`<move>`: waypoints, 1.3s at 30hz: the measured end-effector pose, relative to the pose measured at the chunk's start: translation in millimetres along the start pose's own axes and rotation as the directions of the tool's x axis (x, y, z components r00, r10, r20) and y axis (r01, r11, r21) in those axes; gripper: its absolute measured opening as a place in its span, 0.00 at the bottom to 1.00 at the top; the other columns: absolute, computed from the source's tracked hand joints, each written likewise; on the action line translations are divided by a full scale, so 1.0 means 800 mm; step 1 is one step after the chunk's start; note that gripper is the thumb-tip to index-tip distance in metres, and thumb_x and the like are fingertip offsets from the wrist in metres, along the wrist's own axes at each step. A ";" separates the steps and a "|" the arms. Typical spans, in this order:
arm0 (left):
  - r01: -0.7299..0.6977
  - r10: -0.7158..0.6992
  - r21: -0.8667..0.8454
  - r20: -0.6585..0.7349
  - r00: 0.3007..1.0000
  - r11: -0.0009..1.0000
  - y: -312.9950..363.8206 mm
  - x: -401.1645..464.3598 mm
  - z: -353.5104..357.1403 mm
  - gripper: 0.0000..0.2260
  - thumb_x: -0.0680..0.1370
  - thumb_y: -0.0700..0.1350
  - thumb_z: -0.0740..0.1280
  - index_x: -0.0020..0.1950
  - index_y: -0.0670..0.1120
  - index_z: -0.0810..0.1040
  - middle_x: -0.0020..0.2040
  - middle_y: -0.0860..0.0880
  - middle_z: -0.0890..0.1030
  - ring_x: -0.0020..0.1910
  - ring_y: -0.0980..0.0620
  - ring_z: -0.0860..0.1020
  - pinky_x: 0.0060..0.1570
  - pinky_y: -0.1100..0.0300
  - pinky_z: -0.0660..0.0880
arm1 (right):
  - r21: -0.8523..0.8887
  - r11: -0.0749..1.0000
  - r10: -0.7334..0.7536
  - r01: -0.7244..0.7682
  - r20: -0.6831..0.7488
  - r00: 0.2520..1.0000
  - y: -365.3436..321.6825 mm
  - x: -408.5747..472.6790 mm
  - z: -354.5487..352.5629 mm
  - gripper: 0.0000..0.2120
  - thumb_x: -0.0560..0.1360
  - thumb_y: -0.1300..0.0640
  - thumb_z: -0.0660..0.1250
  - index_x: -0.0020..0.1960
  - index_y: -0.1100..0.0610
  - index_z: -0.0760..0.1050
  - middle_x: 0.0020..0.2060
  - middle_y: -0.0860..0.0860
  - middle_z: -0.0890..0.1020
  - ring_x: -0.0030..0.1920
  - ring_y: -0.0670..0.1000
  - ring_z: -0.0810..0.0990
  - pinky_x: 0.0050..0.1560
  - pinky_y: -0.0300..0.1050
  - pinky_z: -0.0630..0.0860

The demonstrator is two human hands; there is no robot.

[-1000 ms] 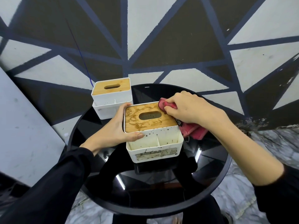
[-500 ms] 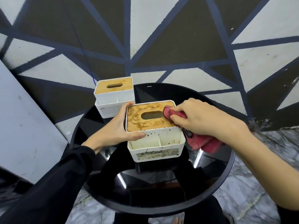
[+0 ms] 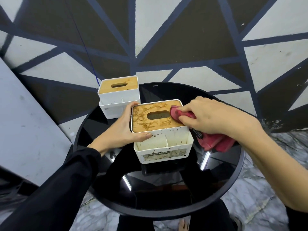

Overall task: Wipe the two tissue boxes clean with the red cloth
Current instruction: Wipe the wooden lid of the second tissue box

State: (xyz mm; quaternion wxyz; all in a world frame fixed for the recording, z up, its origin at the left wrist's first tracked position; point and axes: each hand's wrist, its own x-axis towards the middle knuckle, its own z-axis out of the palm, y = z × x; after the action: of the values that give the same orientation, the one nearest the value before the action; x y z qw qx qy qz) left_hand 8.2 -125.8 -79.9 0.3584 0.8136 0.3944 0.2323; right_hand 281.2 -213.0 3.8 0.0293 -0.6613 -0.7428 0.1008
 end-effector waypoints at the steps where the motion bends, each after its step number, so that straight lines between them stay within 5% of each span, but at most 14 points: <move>1: 0.001 -0.001 0.000 0.000 1.000 1.000 0.000 0.000 0.000 0.51 0.65 0.67 0.80 0.79 0.59 0.54 0.74 0.57 0.72 0.72 0.57 0.75 0.72 0.50 0.75 | 0.008 1.000 -0.009 0.009 0.015 1.000 -0.003 -0.010 -0.001 0.18 0.83 0.41 0.58 0.71 0.39 0.75 0.48 0.49 0.71 0.54 0.58 0.77 0.59 0.55 0.76; 4: 0.003 -0.003 -0.003 0.000 1.000 1.000 0.000 0.000 0.000 0.52 0.64 0.68 0.80 0.80 0.59 0.54 0.74 0.57 0.72 0.72 0.58 0.75 0.73 0.50 0.74 | 0.047 0.999 -0.022 0.021 0.008 1.000 -0.004 -0.027 0.003 0.17 0.83 0.41 0.58 0.70 0.35 0.74 0.50 0.50 0.72 0.53 0.58 0.78 0.58 0.55 0.76; 9: 0.009 -0.009 -0.031 0.002 1.000 0.999 0.000 0.000 -0.001 0.55 0.61 0.72 0.80 0.80 0.59 0.55 0.74 0.57 0.72 0.72 0.59 0.75 0.73 0.50 0.74 | 0.049 0.999 0.021 -0.017 -0.089 0.996 0.006 0.007 0.014 0.15 0.82 0.40 0.59 0.60 0.45 0.79 0.40 0.47 0.70 0.45 0.57 0.75 0.45 0.50 0.68; 14: 0.007 -0.006 -0.087 0.010 1.000 0.996 -0.001 0.000 0.003 0.52 0.63 0.65 0.82 0.78 0.59 0.56 0.72 0.57 0.74 0.71 0.58 0.76 0.71 0.53 0.76 | -0.028 0.997 0.061 -0.066 -0.146 0.987 0.004 0.054 0.009 0.19 0.83 0.41 0.58 0.67 0.48 0.77 0.54 0.54 0.78 0.55 0.61 0.78 0.48 0.52 0.70; 18: 0.008 -0.008 -0.092 0.002 1.000 0.996 -0.001 0.001 0.006 0.52 0.64 0.64 0.82 0.79 0.58 0.54 0.72 0.58 0.74 0.71 0.58 0.77 0.71 0.54 0.75 | -0.065 0.996 0.058 -0.066 -0.110 0.992 0.001 0.047 0.004 0.19 0.84 0.42 0.56 0.69 0.49 0.75 0.56 0.55 0.76 0.54 0.61 0.78 0.50 0.53 0.69; 22: 0.006 -0.008 -0.108 -0.016 1.000 0.994 -0.004 -0.001 0.008 0.51 0.66 0.62 0.81 0.79 0.58 0.54 0.72 0.58 0.74 0.71 0.57 0.77 0.70 0.54 0.76 | -0.040 0.999 0.027 -0.029 -0.054 0.998 0.000 0.018 0.004 0.15 0.84 0.42 0.56 0.56 0.50 0.75 0.45 0.51 0.74 0.46 0.58 0.75 0.47 0.51 0.70; 25: 0.001 -0.001 -0.105 -0.004 1.000 0.994 -0.004 0.001 0.007 0.50 0.66 0.61 0.81 0.79 0.57 0.54 0.72 0.59 0.74 0.71 0.59 0.76 0.69 0.57 0.76 | 0.044 0.999 -0.016 0.016 0.016 1.000 -0.005 -0.021 0.000 0.12 0.83 0.41 0.57 0.50 0.41 0.78 0.38 0.48 0.70 0.41 0.57 0.75 0.42 0.48 0.67; 29: -0.003 0.003 -0.099 0.000 1.000 0.995 -0.005 0.001 0.006 0.50 0.65 0.61 0.81 0.79 0.58 0.55 0.71 0.61 0.74 0.70 0.60 0.76 0.69 0.59 0.76 | 0.115 0.993 -0.043 0.040 0.026 0.999 -0.010 -0.043 -0.002 0.18 0.83 0.41 0.57 0.35 0.40 0.69 0.36 0.49 0.70 0.35 0.54 0.74 0.35 0.47 0.64; 35: -0.003 0.004 -0.090 0.012 1.000 0.996 -0.004 0.001 0.002 0.50 0.65 0.61 0.82 0.78 0.60 0.55 0.71 0.60 0.74 0.71 0.59 0.76 0.70 0.56 0.75 | 0.069 0.998 -0.004 0.005 -0.018 1.000 0.007 0.018 0.007 0.08 0.81 0.39 0.59 0.47 0.41 0.67 0.40 0.47 0.71 0.45 0.57 0.75 0.47 0.50 0.71; 39: 0.002 -0.001 -0.091 0.006 1.000 0.996 0.000 0.002 0.004 0.50 0.64 0.62 0.81 0.78 0.60 0.55 0.71 0.60 0.74 0.70 0.60 0.76 0.69 0.58 0.75 | 0.060 0.998 0.008 -0.004 -0.069 0.998 0.009 0.055 -0.001 0.10 0.81 0.40 0.60 0.49 0.43 0.76 0.40 0.47 0.76 0.49 0.58 0.79 0.48 0.51 0.72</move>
State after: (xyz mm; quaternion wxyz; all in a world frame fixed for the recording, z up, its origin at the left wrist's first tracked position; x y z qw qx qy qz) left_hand 11.0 -125.9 -82.0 0.3964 0.7969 0.3830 0.2473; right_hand 283.1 -168.8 -0.8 0.0744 -0.6655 -0.7359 0.1002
